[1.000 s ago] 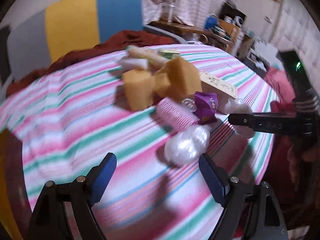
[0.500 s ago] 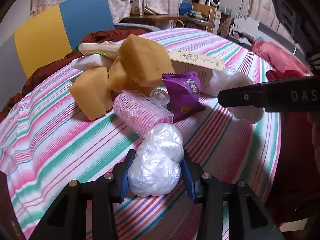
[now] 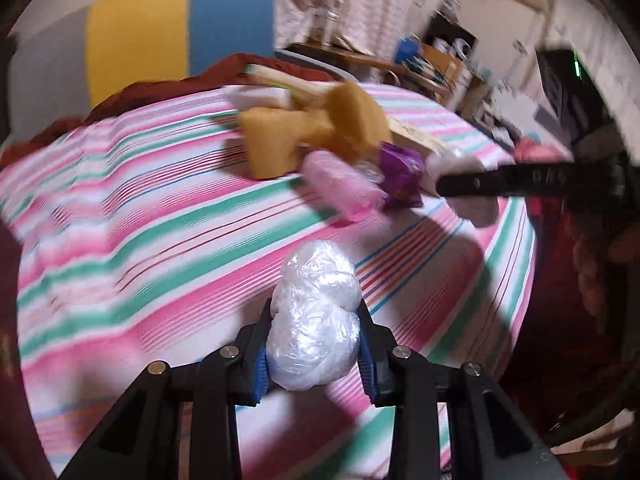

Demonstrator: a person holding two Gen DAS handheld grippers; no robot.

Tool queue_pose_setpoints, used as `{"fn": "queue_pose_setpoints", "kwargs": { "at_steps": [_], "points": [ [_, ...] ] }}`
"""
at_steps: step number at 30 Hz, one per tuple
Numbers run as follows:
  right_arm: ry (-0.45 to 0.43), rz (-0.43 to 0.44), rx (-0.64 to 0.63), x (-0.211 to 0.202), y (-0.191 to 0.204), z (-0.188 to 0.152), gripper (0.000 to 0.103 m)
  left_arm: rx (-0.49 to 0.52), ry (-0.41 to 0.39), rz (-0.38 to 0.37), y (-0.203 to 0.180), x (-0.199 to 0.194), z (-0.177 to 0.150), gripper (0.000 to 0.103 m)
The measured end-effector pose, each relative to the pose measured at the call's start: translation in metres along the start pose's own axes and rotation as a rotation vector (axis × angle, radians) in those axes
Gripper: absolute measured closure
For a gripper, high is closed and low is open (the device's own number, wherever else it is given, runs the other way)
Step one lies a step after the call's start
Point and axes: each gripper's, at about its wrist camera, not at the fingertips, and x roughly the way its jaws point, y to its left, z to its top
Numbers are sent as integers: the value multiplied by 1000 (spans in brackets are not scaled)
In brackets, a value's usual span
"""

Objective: Organize objects
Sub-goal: 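Carry both plastic bundles to the gold tray and open both tools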

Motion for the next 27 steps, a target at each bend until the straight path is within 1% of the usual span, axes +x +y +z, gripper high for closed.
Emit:
{"fn": "queue_pose_setpoints", "kwargs": {
  "at_steps": [1,3,7,8,10,11,13,15,18,20,24,26,27],
  "points": [
    [-1,-5,-12,0,2,0,66,-44,-17,-10,11,-12,-5,68],
    [-2,-25,-49,2,9,-1,66,-81,-41,-18,14,-17,-1,68],
    [4,-3,-68,5,15,-3,66,-120,-129,2,32,-64,-9,68],
    [4,3,-67,5,15,-4,66,-125,-141,12,34,-69,-4,68],
    [2,23,-61,5,16,-5,66,-139,-171,59,46,-91,-8,68],
    [-2,32,-60,4,17,-5,66,-148,-180,73,49,-86,-3,68],
    [-15,47,-72,2,21,-7,66,-189,-200,115,68,-103,-9,68],
    [-52,45,-119,-3,32,-8,66,-231,-201,143,85,-109,-15,68],
    [-134,8,-246,-15,57,-12,66,-312,-205,187,116,-123,-30,68],
    [-160,18,-286,-21,69,-14,66,-361,-206,224,135,-132,-40,68],
    [-168,78,-323,-28,98,-25,66,-432,-208,297,170,-150,-59,68],
    [-168,130,-337,-31,118,-32,66,-470,-205,329,188,-158,-68,68],
    [-168,169,-340,-33,129,-35,66,-483,-200,344,195,-161,-72,68]
  ]
}}
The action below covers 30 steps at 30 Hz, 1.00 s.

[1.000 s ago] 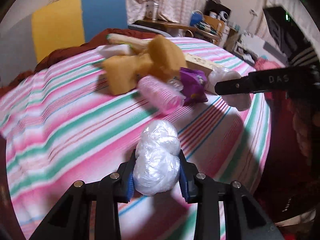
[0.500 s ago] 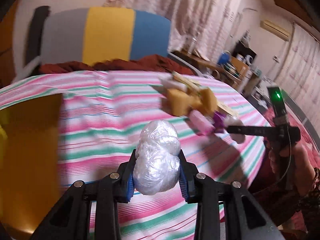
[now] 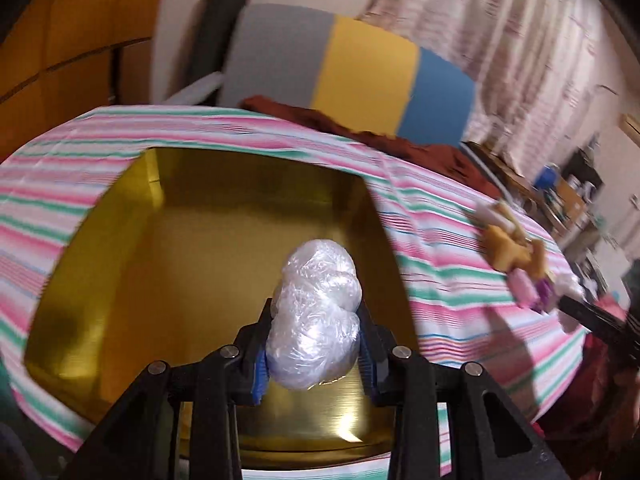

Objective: Organize objects
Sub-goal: 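Carry both plastic bundles to the gold tray and open both tools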

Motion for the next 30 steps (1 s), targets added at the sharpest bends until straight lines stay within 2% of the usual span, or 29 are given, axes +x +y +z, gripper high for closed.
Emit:
{"fn": "queue_pose_setpoints", "kwargs": {
  "at_steps": [4,8,16,19,24,30],
  "points": [
    [-15,144,3,3,47,3,66,-49,41,75,36,5,2,68],
    [-15,246,-50,7,99,8,66,-108,78,130,70,13,-1,68],
    [44,382,-164,31,194,11,66,-130,106,217,94,17,-2,67],
    [50,395,-205,37,221,11,66,-122,129,249,96,21,-2,66],
    [88,411,-219,56,248,11,66,-114,155,323,97,17,5,54],
    [153,407,-207,87,266,10,66,-197,30,296,104,-26,25,52]
  ]
}}
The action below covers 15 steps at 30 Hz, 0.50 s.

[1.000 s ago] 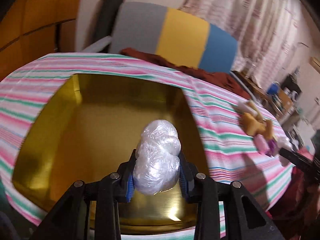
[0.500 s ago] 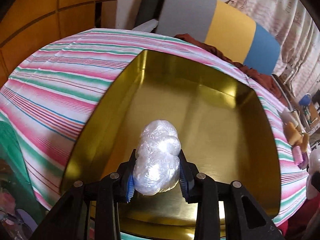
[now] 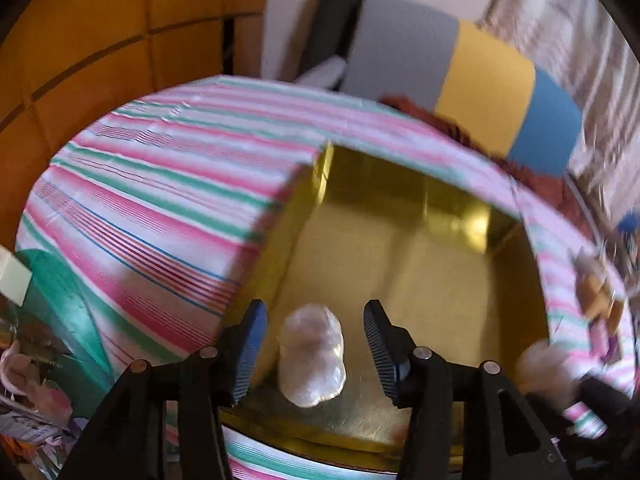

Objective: Organize objects
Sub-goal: 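Carry both plastic bundles to the gold tray and open both tools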

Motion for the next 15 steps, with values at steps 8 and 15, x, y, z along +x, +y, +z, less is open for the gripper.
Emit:
{"fn": "queue_pose_setpoints", "kwargs": {
  "at_steps": [8,15],
  "points": [
    [91,42,11,55,20,4,64,-114,-145,-4,22,-44,21,52],
    [63,69,42,50,29,5,48,-107,-161,-28,17,-52,23,51]
  ]
}}
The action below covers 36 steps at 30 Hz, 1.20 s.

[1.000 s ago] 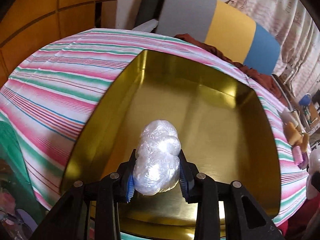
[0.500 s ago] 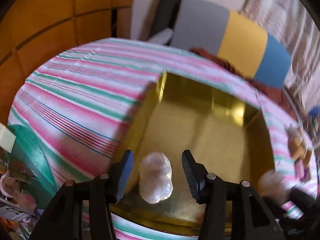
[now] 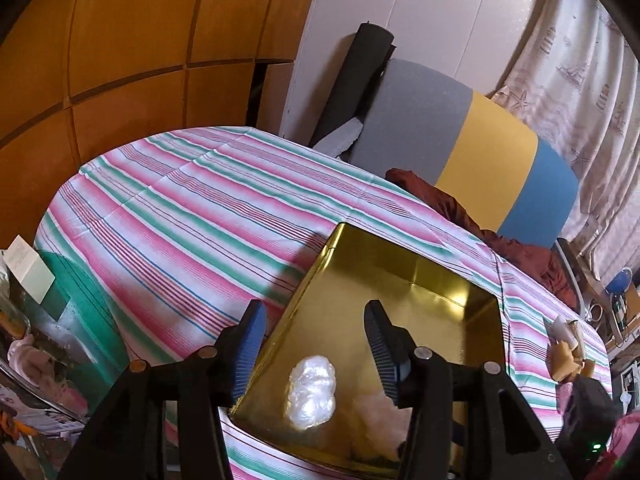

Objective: Organize objects
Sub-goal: 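Carry both plastic bundles to the gold tray and open both tools, then return both tools to the pile and grasp the purple packet with the right tool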

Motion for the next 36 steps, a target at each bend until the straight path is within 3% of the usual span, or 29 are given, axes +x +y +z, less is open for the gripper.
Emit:
{"fn": "queue_pose_setpoints", "kwargs": {
  "at_steps": [8,16,28,33,36],
  "points": [
    [-115,-46,2,-48,-10,-3,45,23,2,-39,-16,-2,-7,51],
    [-193,-159,-7,-96,-33,-9,42,76,30,-109,-49,2,-23,51],
    [-159,-335,51,-144,-106,-42,42,209,77,-288,-119,-1,-67,51],
    [-129,-417,113,-165,-148,-63,42,337,127,-324,-156,3,-99,51],
    [-117,-472,156,-180,-174,-73,42,381,152,-385,-174,0,-116,51]
  ]
}}
